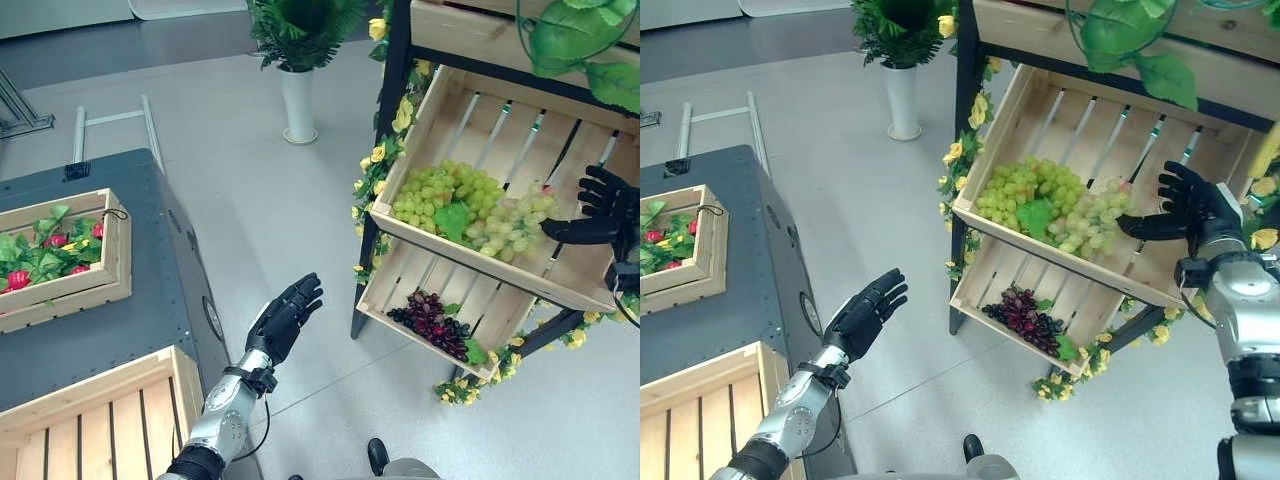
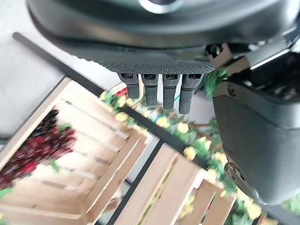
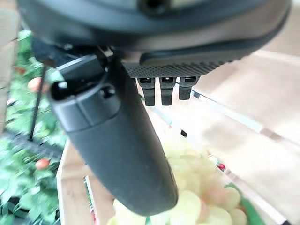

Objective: Pick up the fruits from the basket on one side to the basket on the other side

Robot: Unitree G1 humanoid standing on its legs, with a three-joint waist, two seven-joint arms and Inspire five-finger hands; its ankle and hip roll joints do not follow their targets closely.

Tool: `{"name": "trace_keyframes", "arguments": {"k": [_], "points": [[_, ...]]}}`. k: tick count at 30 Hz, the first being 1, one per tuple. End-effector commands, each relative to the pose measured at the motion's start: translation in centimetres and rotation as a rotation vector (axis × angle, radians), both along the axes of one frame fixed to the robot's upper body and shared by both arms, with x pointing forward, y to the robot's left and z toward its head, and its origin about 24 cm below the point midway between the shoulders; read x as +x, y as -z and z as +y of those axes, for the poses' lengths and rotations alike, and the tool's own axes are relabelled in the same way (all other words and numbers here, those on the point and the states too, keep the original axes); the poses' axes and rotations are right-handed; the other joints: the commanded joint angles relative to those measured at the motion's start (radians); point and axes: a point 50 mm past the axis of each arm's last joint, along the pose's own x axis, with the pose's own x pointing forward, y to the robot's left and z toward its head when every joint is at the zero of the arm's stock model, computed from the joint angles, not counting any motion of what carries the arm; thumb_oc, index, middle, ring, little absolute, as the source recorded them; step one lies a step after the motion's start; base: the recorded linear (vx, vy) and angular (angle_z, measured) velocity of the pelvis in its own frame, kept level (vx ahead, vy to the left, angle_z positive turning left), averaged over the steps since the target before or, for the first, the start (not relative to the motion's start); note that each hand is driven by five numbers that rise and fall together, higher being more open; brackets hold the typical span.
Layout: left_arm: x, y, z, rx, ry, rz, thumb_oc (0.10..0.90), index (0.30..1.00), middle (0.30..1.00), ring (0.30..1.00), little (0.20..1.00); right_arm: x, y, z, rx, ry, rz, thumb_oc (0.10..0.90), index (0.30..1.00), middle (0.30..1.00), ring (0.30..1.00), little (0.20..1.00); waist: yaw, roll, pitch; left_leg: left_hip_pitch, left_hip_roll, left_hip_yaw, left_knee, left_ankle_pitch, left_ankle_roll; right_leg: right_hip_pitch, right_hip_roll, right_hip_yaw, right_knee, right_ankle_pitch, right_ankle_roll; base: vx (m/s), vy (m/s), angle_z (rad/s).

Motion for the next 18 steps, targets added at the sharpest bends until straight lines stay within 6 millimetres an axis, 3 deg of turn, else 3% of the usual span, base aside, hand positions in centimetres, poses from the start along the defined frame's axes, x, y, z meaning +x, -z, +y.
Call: {"name": "trace_keyframes", "arguments": {"k": [1, 7, 18], "points": [[1.0, -2.2, -0.1, 0.004, -0.025, -0.160, 0.800, 0.900, 0.900, 0.900, 0.900, -1.4, -6.5, -0.5, -0.091, 0.061, -0.373, 0.800, 0.900, 0.900, 0.900, 0.900, -0.015, -0.003, -0.067, 0.007, -0.046, -0.003, 0.010, -0.127, 0.024, 0.019, 0.098, 0.014, 0.002, -0.032, -0.050, 0.01, -0.019, -0.10], [0.8, -1.9, -0.5, 0.010, -0.055, -0.142, 0.800, 0.900, 0.900, 0.900, 0.900, -3.5, -4.9, 4.2, -0.065, -0.162, -0.440, 0.800, 0.900, 0.900, 0.900, 0.900, -0.043, 0.011, -0.068, 0.007, -0.047, 0.011, 0.010, -0.130, 0.029, 0.012, 0.098, 0.032, 0.003, -0.033, -0.044, 0.01, -0.010, -0.13], [0.7, -1.6, -1.2, 0.014, -0.063, -0.122, 0.800, 0.900, 0.900, 0.900, 0.900, -5.6, -5.5, 10.0, -0.126, -0.469, -0.525, 0.800, 0.900, 0.900, 0.900, 0.900, -0.067, 0.033, -0.073, 0.012, -0.048, 0.025, 0.010, -0.135, 0.034, 0.012, 0.098, 0.038, 0.006, -0.040, -0.039, 0.00, -0.008, -0.06]]}}
